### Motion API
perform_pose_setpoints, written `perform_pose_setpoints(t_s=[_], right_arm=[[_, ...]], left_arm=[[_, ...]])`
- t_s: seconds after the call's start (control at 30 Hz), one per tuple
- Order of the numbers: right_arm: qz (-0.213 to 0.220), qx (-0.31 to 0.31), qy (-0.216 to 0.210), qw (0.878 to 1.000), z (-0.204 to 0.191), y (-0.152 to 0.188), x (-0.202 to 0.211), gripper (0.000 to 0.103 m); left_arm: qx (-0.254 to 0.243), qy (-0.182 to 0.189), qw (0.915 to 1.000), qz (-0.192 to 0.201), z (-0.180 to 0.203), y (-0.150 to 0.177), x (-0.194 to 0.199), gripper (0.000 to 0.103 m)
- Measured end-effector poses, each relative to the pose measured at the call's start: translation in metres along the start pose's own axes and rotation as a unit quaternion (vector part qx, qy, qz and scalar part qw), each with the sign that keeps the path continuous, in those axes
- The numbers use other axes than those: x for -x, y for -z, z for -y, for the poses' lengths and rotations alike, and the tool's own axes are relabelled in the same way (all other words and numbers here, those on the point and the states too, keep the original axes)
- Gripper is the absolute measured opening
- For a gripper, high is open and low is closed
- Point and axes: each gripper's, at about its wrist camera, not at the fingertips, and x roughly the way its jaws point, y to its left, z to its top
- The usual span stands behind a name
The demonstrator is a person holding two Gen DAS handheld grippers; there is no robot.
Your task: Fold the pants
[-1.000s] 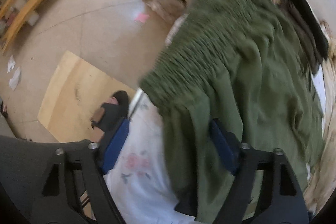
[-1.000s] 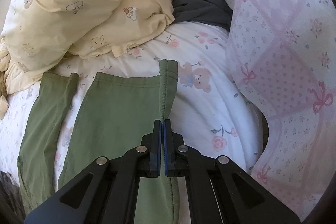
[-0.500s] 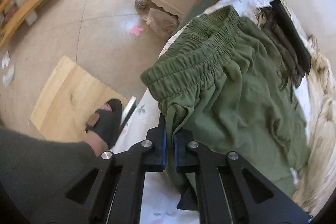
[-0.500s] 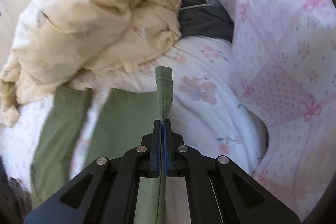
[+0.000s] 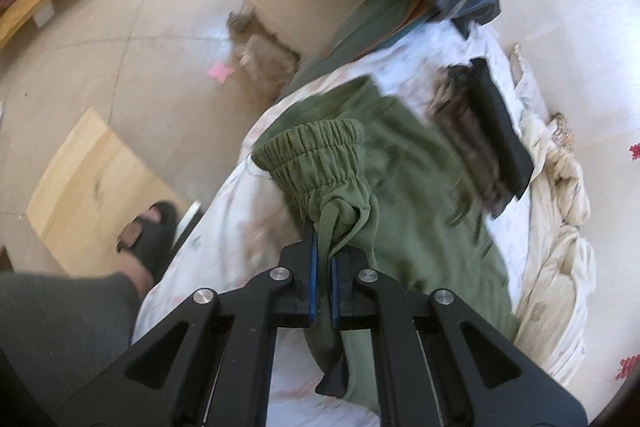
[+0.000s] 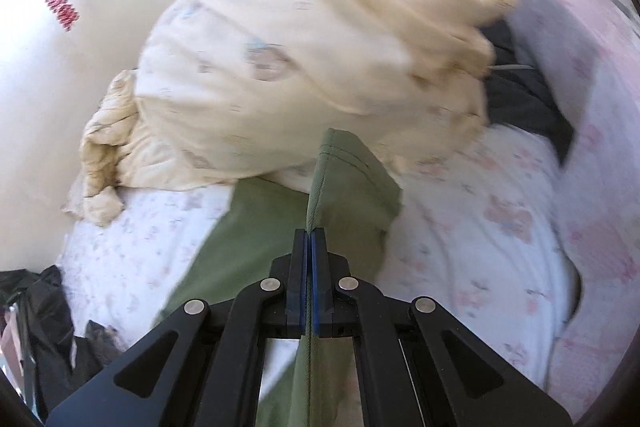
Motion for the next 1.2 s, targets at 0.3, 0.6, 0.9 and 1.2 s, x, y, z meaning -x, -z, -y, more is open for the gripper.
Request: perform_pose_setpoints(t_s=[0.3, 0.6, 0.9, 1.2], right_arm=[[0.013, 0.082, 0.002, 0.997, -0.096, -0.048, -0.067, 0.0], [-0.018, 0.21, 0.07, 0.975, -0.193, -0.044, -0.207, 0.0], [-0.063, 0.299, 0.124, 0.944, -0.231, -0.009, -0.312, 0.0], [-0.084, 0.32, 0.1, 0.939, -0.216, 0.004, -0.317, 0.05]], left_arm=[[-0.026, -0.015, 0.9991, 0.03, 0.082, -0.058, -0.031, 0.003], [-0.131, -0.113, 0.9841, 0.039, 0.176, -0.121, -0.169, 0.003], [-0.127, -0.127, 0.9829, 0.039, 0.188, -0.148, -0.244, 0.008], [-0.172, -0.091, 0.9713, 0.138, 0.193, -0.138, -0.192, 0.071]])
